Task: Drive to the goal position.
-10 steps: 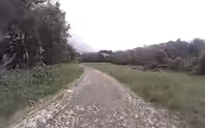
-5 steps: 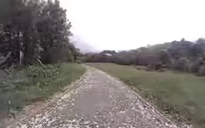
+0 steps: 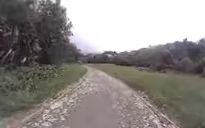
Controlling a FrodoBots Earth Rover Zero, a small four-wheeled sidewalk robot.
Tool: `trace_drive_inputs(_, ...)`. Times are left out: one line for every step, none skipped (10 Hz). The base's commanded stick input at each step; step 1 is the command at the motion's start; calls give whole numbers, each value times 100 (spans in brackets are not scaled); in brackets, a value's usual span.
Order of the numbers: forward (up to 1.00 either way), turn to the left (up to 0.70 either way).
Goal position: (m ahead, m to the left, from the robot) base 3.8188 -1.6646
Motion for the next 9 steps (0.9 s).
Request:
trace_drive_inputs(85,0)
trace_drive_inputs(85,0)
trace_drive_inputs(85,0)
trace_drive_inputs(85,0)
trace_drive_inputs(85,0)
trace_drive_inputs(85,0)
trace_drive_inputs(85,0)
trace_drive_inputs(85,0)
trace_drive_inputs(85,0)
